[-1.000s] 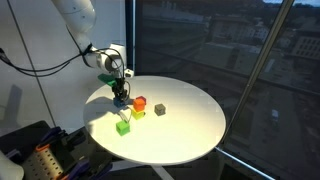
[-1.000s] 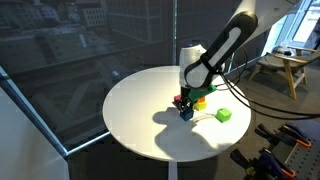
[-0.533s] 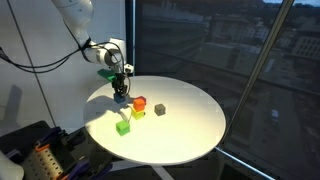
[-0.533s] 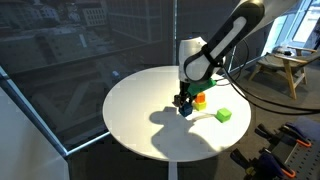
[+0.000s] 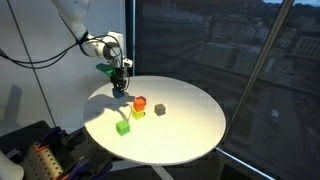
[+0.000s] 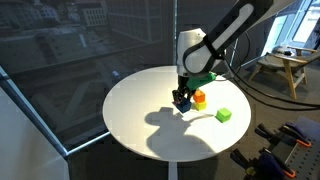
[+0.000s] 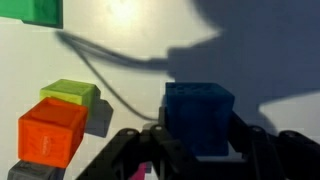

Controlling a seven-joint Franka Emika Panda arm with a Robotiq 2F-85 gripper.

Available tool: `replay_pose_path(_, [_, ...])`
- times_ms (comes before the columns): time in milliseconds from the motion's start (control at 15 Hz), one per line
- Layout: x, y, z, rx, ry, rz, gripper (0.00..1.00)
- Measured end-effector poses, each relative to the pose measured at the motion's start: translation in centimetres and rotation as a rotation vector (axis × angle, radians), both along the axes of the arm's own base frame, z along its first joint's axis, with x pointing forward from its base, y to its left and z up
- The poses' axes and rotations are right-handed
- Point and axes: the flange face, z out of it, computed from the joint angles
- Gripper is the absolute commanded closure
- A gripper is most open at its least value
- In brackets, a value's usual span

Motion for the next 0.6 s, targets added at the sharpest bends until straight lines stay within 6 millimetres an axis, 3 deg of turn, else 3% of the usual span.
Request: replay_pose_path(600, [0.1, 0.2, 3.2, 0.005, -0.022, 0.004, 0.69])
